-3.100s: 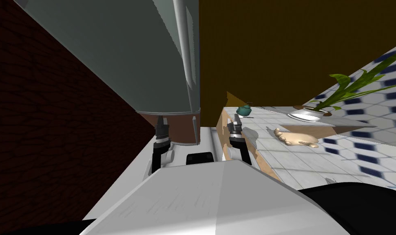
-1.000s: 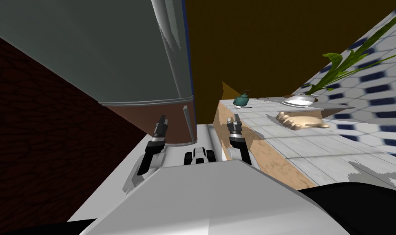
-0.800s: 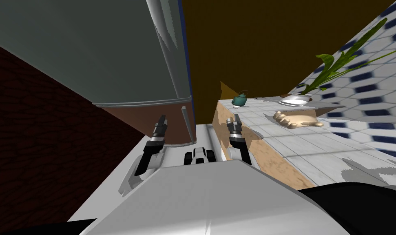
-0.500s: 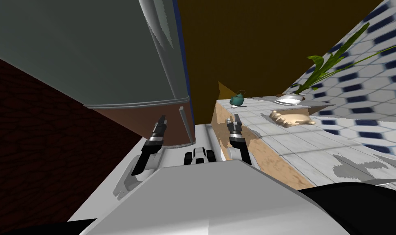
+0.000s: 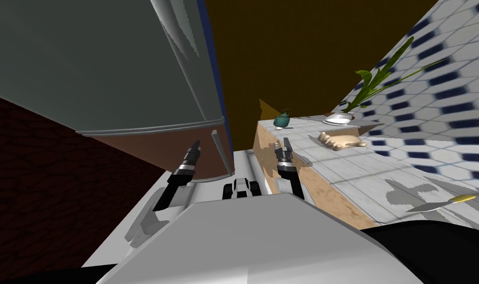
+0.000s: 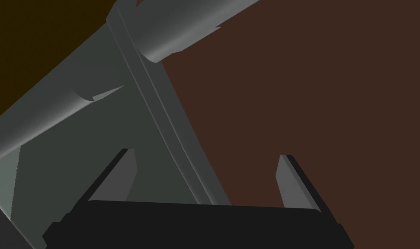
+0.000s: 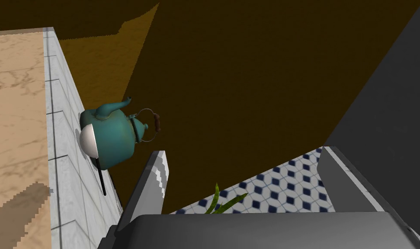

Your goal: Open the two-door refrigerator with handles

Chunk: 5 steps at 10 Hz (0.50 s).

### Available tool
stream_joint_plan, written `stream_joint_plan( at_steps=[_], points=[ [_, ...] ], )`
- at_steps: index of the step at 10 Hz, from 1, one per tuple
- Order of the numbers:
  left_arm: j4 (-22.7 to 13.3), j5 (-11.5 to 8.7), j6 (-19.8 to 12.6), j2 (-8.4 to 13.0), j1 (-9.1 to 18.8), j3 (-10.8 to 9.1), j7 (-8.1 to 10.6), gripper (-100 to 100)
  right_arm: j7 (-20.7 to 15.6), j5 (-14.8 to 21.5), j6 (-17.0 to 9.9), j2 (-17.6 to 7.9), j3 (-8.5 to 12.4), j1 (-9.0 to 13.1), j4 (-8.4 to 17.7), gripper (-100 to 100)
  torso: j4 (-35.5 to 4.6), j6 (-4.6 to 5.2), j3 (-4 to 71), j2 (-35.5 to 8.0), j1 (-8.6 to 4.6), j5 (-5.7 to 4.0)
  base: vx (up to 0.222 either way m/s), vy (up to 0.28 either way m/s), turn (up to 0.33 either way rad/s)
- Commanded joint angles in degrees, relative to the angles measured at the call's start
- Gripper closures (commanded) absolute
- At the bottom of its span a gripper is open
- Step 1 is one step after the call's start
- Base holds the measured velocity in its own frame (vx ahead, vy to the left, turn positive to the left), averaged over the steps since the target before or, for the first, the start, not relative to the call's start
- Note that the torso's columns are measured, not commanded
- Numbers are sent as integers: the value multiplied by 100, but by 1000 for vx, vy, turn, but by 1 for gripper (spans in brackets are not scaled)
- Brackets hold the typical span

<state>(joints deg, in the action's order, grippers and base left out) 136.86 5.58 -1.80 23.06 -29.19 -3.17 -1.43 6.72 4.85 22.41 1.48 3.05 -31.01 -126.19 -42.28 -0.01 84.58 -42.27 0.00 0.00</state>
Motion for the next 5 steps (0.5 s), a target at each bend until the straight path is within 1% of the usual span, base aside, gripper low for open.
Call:
stream_joint_plan(
  at_steps=[1, 2, 5],
  points=[
    [31, -1, -313, 162, 4, -45, 64, -100, 0, 0, 0, 0, 0, 0, 0, 0, 0, 1, -1, -1, 0, 0, 11, -16, -36],
    [38, -5, -478, 268, -6, -79, 104, -100, 0, 0, 0, 0, 0, 0, 0, 0, -2, -1, -3, -5, 3, 1, 10, -14, -55],
    [69, -14, -988, 632, -43, -183, 227, -100, 0, 0, 0, 0, 0, 0, 0, 0, 0, 0, 0, 1, -2, -1, 20, -22, -116]
  ],
)
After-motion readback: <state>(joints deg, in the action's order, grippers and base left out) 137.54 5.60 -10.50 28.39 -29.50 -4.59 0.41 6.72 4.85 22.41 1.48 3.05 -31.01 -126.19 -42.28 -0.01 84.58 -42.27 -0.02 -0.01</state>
